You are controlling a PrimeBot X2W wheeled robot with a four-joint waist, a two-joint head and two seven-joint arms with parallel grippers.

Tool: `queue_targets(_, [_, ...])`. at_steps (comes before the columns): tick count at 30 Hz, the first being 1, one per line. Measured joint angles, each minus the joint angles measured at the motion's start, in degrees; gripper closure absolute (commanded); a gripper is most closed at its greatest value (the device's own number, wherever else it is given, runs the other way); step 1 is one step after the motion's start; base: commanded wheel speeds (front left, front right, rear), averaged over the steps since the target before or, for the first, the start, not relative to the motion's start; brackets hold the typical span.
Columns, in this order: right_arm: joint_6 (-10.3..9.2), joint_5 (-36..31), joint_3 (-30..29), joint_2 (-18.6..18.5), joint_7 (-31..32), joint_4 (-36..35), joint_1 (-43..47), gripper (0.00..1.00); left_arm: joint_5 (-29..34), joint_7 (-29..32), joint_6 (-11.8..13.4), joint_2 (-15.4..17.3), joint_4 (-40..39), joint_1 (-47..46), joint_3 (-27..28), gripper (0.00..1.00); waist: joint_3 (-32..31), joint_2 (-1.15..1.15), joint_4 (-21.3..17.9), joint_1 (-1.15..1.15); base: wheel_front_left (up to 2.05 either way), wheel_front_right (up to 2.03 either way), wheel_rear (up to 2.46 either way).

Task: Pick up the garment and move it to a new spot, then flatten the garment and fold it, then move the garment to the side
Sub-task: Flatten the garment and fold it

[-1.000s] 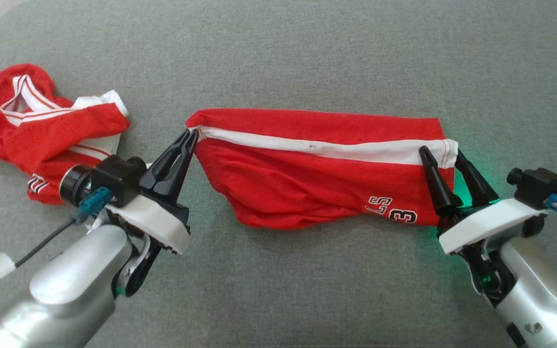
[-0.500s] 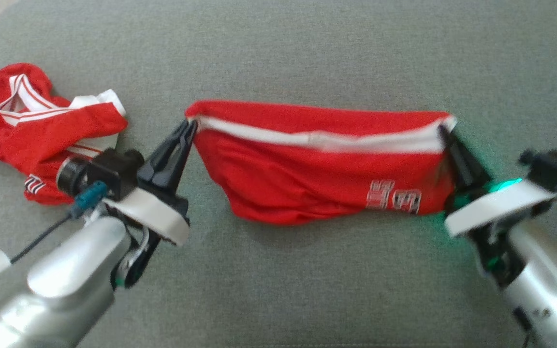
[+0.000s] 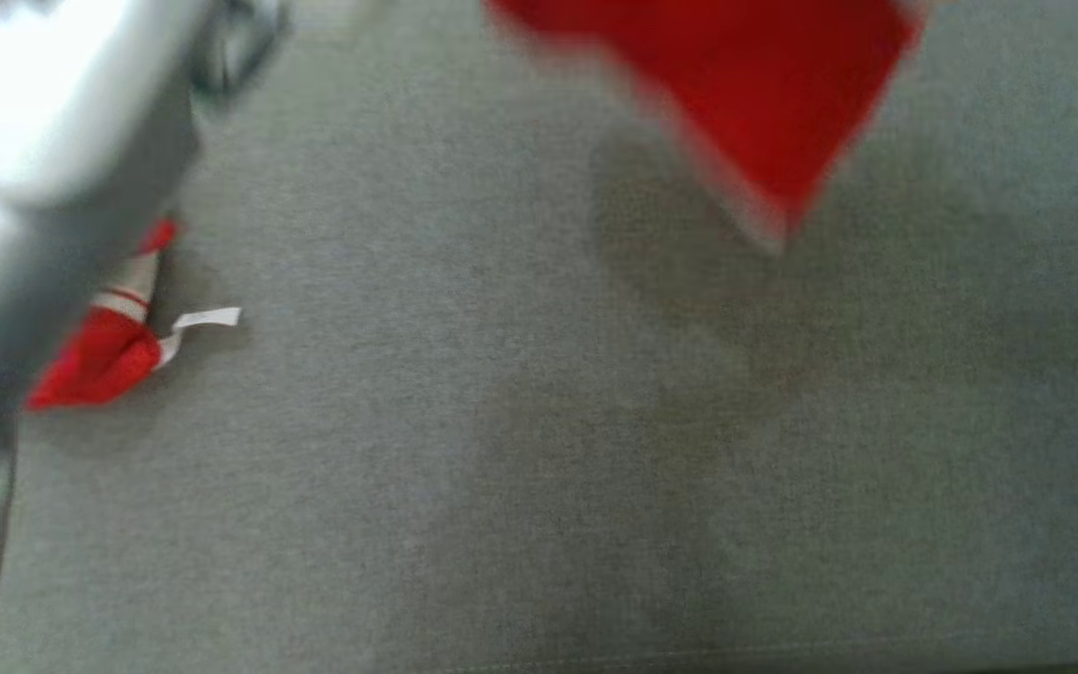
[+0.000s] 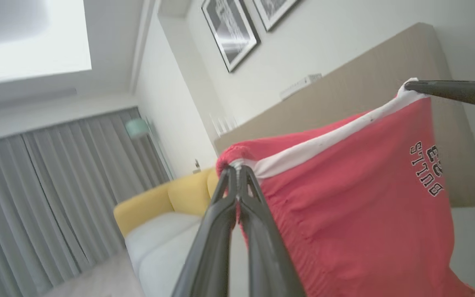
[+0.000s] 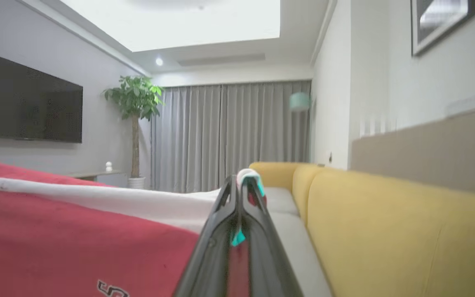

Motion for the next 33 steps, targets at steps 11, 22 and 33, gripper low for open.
queue_targets(11, [0.00, -0.35, 1.68, -3.16, -0.11, -3.57, -8.92, 1.00, 11.77, -0.65, -1.58, -3.89, -1.85, -1.26, 7.49, 1.00, 6.12, 0.00, -2.95, 0.00, 0.00, 0.00, 0.00])
queue_targets(22, [0.00, 3.01, -1.40, 1.20, 0.00, -9.29, 35.04, 1.00, 13.44, -0.56, -2.55, -3.47, -6.59, 40.32, 5.42, 1.00, 3.98, 0.00, -2.80, -0.02, 0.00, 0.00, 0.00])
queue_targets(33, [0.00, 4.64, -18.19, 2.41, 0.11, -25.44, 71.59, 1.00, 15.06, -0.56, -0.33, 0.27, -16.08, 66.21, 3.99, 1.00, -5.83, 0.00, -2.19, -0.04, 0.00, 0.00, 0.00])
